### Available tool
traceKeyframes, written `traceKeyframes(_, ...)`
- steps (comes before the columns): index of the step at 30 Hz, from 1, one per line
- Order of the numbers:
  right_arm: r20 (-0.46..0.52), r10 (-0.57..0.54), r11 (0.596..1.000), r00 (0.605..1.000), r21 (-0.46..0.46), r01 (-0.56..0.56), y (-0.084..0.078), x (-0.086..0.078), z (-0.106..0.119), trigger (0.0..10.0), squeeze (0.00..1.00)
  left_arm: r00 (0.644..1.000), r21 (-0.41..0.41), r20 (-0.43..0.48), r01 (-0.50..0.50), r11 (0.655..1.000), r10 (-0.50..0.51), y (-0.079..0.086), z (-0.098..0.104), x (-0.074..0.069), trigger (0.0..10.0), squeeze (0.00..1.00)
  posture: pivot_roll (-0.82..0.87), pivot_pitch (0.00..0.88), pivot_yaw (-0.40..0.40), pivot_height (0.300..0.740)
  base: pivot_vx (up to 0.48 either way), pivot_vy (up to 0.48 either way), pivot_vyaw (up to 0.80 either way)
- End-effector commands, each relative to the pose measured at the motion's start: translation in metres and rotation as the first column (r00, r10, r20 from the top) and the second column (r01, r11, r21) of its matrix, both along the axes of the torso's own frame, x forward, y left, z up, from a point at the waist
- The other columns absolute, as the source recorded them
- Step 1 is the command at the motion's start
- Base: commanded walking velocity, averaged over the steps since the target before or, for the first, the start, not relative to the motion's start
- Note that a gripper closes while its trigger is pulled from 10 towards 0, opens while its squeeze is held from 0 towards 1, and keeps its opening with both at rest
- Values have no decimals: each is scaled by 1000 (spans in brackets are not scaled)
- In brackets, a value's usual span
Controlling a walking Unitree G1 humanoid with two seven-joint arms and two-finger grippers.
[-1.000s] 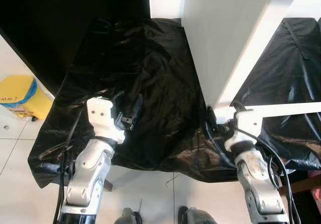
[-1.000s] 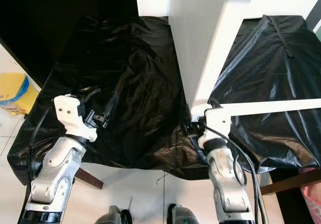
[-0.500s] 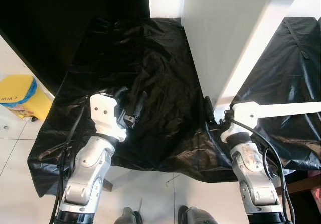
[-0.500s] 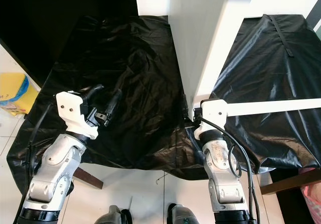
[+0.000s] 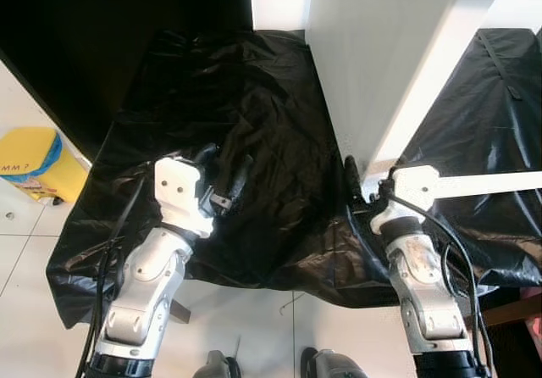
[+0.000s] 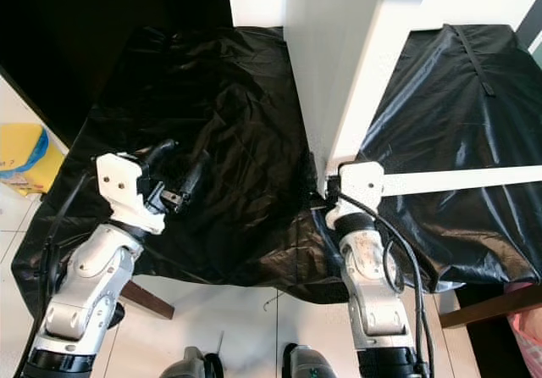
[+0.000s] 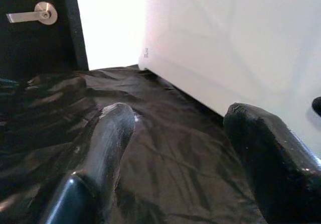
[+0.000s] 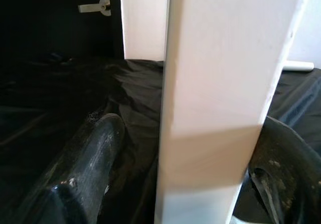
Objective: Building children table
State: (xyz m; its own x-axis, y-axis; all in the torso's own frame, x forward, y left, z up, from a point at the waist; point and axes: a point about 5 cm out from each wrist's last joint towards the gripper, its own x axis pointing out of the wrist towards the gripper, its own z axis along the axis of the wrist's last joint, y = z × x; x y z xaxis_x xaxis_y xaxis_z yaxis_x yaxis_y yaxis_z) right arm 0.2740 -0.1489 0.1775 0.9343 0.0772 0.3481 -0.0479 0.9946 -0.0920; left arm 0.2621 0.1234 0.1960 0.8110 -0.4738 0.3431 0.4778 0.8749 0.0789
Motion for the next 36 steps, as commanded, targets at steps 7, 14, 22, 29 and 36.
traceKeyframes(7,1,-14,1000,1000,15,14,2,6,-2,10000,1000,999,51,-3,32,998,-32,0,-1,5,10000,0,-61,144,58,740,0,0,0)
traceKeyframes(14,1,-26,1000,1000,8,26,3,15,1,10000,271,999,29,9,52,998,-52,-1,1,7,9137,0,-67,140,63,740,0,0,0)
traceKeyframes(22,-51,-57,998,997,1,57,14,41,-2,9373,0,994,109,9,108,988,-109,-18,-3,9,10000,0,-70,132,64,740,0,0,0)
traceKeyframes(29,-64,-63,997,996,33,66,26,57,-1,0,0,993,119,13,112,987,-114,-23,-4,7,10000,0,-58,141,58,740,0,0,0)
traceKeyframes(36,-57,-58,997,997,52,61,32,66,2,9176,0,994,121,9,108,987,-110,-23,-6,4,10000,0,-46,149,52,740,0,0,0)
